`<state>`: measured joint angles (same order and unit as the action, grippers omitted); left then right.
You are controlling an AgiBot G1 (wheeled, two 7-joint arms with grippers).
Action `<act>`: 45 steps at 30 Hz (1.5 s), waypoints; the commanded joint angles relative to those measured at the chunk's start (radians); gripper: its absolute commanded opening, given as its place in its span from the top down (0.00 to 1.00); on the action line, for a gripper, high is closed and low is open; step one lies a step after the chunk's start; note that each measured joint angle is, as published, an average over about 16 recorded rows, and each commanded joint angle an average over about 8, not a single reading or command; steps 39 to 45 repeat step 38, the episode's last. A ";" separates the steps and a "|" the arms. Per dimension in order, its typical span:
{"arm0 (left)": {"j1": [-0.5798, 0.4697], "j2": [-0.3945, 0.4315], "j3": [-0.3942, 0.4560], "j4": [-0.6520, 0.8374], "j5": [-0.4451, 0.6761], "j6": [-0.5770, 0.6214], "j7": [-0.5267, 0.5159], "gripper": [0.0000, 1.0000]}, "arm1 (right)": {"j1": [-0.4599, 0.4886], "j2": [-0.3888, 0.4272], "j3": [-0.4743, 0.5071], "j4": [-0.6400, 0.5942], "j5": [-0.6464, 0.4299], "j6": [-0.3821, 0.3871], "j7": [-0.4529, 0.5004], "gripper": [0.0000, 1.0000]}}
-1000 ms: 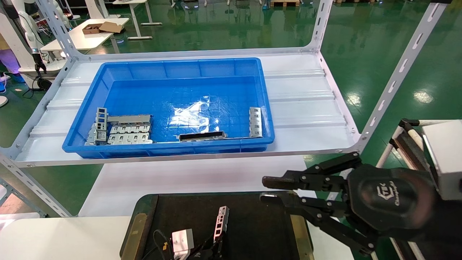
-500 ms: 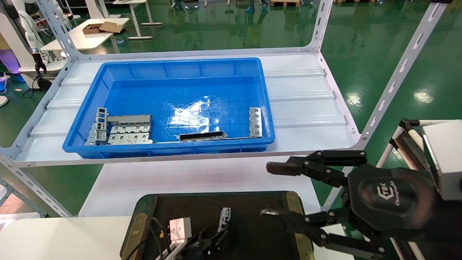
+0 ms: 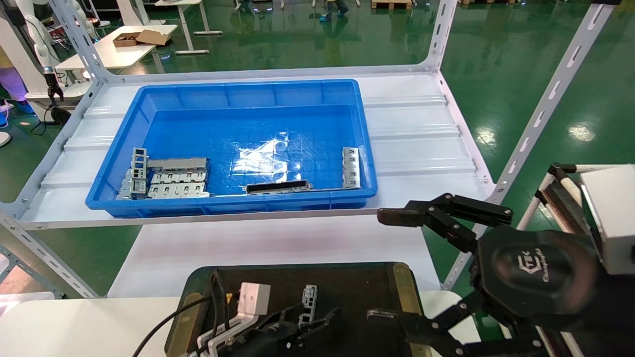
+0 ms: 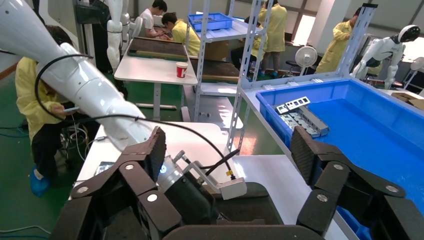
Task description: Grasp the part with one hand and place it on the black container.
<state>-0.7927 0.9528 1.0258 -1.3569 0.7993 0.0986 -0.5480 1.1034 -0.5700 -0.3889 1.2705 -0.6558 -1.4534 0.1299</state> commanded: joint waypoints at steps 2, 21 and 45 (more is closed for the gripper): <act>-0.028 -0.025 0.004 -0.004 -0.003 0.080 0.005 0.00 | 0.000 0.000 0.000 0.000 0.000 0.000 0.000 0.00; -0.020 -0.197 -0.210 -0.002 -0.112 0.639 0.300 0.00 | 0.000 0.000 0.000 0.000 0.000 0.000 0.000 0.00; -0.068 -0.328 -0.296 -0.003 -0.191 0.839 0.366 0.00 | 0.000 0.000 0.000 0.000 0.000 0.000 0.000 0.00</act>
